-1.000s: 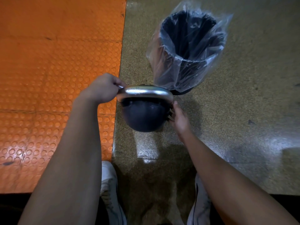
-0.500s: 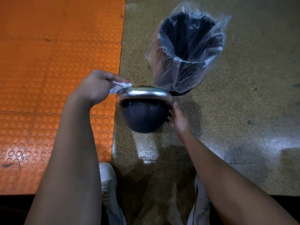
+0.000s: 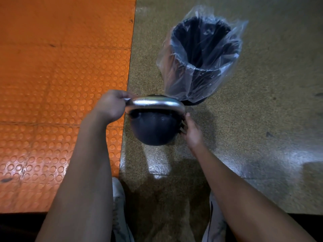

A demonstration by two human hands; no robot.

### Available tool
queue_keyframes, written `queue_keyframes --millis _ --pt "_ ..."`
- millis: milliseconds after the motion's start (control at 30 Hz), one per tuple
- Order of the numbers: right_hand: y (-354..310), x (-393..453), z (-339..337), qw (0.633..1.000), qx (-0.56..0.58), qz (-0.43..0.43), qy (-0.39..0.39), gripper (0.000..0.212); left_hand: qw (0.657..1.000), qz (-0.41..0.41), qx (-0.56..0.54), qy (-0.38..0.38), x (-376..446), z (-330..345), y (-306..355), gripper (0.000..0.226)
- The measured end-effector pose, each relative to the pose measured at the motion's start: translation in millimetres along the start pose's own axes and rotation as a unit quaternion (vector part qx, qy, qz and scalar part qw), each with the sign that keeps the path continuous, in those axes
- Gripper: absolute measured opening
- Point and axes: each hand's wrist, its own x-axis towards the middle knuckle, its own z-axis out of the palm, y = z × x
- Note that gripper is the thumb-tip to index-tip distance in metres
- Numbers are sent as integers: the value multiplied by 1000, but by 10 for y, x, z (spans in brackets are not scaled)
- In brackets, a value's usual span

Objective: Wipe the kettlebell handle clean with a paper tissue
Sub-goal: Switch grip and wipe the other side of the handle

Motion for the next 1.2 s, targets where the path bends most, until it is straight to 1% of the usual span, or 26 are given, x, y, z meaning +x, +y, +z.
queue_keyframes --millis 67,133,167,233,267,300,367,433,467,567,600,633,700,733,800,900,967,1033,1133,1200 --pt "13 12 -3 1000 -2 4 -1 72 1000 -15 4 -12 40 10 4 44" --pt "30 47 -7 1000 -11 9 -2 64 999 -3 -45 -8 28 -34 56 42" --pt "38 50 -12 1000 -12 12 2 66 997 12 -78 -5 -2 -49 87 37" --pt "48 61 -17 1000 -8 14 4 78 992 29 -123 0 -51 -58 127 28" --pt "52 64 -18 1000 -6 13 4 83 993 22 -119 7 -47 -32 108 29" --pt "48 60 -12 1000 -5 14 5 82 995 12 -100 14 -25 8 72 34" --pt "62 75 -8 1000 -8 19 3 74 999 -4 -40 14 30 47 45 42" --pt "71 87 -10 1000 -10 25 3 73 1000 1 -26 14 57 32 69 42" --pt "67 85 -10 1000 -12 27 5 78 999 10 -44 12 42 6 99 42" --pt "63 72 -1 1000 -4 17 7 107 994 45 -92 37 -37 -24 103 41" --pt "62 61 2 1000 4 14 6 110 994 39 -94 48 -57 -13 83 41" --pt "73 65 6 1000 7 15 7 108 994 27 -87 54 -57 17 54 41" --pt "81 65 11 1000 -1 14 2 93 997 12 -61 48 -13 75 12 45" --pt "78 58 11 1000 -8 15 2 89 997 8 -57 45 2 92 23 48" --pt "69 60 6 1000 -11 16 3 93 997 11 -67 48 11 86 72 50" --pt "73 95 -19 1000 -6 16 2 99 993 34 -87 69 -45 74 94 46" --pt "96 121 -16 1000 -17 22 5 84 993 34 -87 76 -76 85 57 44" --pt "131 157 -24 1000 -14 18 7 71 995 31 -77 58 -25 106 -5 48" --pt "124 156 -25 1000 -16 17 9 67 996 23 -73 47 8 83 33 48" --pt "106 160 -29 1000 -14 22 6 70 993 32 -100 59 -2 57 63 45"
